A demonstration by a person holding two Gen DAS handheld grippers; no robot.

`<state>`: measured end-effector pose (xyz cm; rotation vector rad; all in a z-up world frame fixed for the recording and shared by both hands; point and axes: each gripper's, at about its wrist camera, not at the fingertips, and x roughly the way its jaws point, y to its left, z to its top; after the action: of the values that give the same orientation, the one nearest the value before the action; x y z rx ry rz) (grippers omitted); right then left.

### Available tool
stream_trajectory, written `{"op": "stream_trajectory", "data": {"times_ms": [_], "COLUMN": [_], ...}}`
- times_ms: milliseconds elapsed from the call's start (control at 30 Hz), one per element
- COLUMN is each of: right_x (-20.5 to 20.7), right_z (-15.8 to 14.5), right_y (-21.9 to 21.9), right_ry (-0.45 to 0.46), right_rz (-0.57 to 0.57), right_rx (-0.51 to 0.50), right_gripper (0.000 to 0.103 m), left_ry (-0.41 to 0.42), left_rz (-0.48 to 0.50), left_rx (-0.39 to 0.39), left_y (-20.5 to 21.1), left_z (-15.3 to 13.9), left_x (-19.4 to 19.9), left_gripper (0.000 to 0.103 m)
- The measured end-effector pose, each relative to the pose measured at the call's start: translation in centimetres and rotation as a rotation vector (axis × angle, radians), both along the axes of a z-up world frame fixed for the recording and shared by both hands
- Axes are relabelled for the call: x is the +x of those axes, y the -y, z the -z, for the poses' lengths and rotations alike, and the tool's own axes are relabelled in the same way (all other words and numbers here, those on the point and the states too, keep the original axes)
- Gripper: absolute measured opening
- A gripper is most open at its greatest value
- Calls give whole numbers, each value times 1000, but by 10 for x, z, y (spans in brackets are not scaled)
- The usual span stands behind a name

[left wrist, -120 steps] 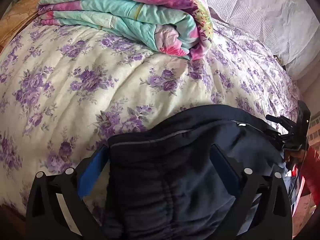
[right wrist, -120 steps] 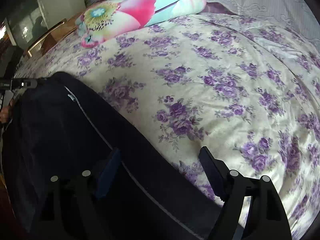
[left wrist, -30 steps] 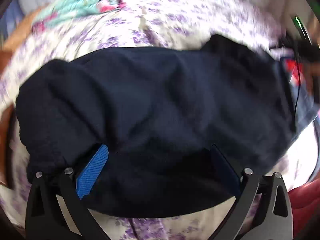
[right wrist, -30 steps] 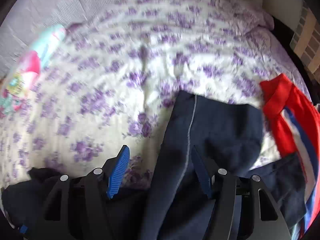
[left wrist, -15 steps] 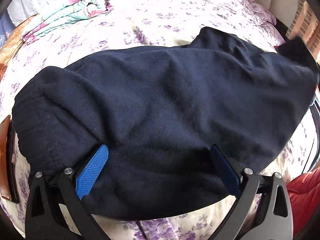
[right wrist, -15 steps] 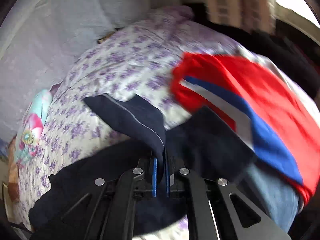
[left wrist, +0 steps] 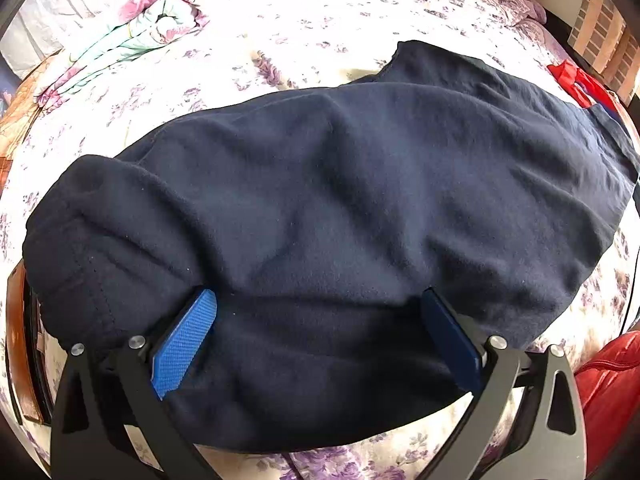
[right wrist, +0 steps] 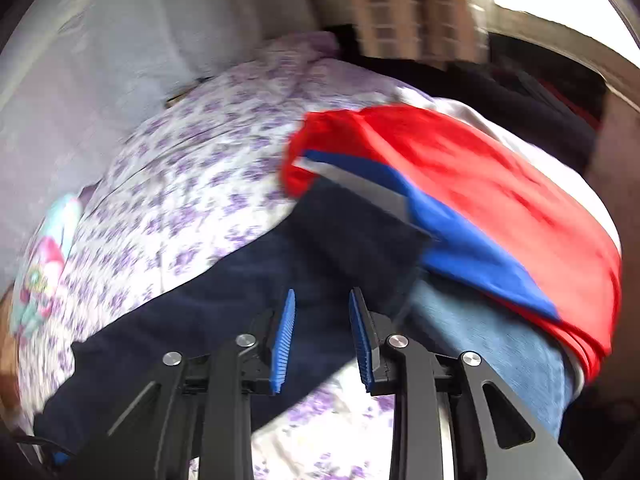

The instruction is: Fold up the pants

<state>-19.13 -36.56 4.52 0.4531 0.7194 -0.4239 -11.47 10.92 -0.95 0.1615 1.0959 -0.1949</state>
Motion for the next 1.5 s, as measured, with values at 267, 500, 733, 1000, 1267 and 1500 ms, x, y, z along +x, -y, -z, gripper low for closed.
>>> {"op": "stream_trajectory", "data": {"times_ms": [267,500,733,1000,1267,1500], "right_x": [51,107,208,209,257,247], "right_z": [67,-2,-9,41,47,23], "right_y": [50,-43,-229,-326,-309,-277], "right_ry": [-178,-5,-7,-213,-255,-132], "right_rz": [56,-382,-917,-1123,-1007,-908], "right_rx": [160,98,115,-58,-95,-51], "right_gripper": [23,27,43,17,5,10], "left_ry": [13,45,78,130,145,102], "left_rz": [-21,-128,-272,-169,-157,-159], "left_rx": [9,-59,-275,120,133,64], "left_y": [3,-18,-63,-16,-23,-31], "left_z": [1,-20,-31,-7,-3,-28], "left_x": [-8,-22,-34,-43,-33,-38], "left_gripper": [99,99,98,99,99,98]}}
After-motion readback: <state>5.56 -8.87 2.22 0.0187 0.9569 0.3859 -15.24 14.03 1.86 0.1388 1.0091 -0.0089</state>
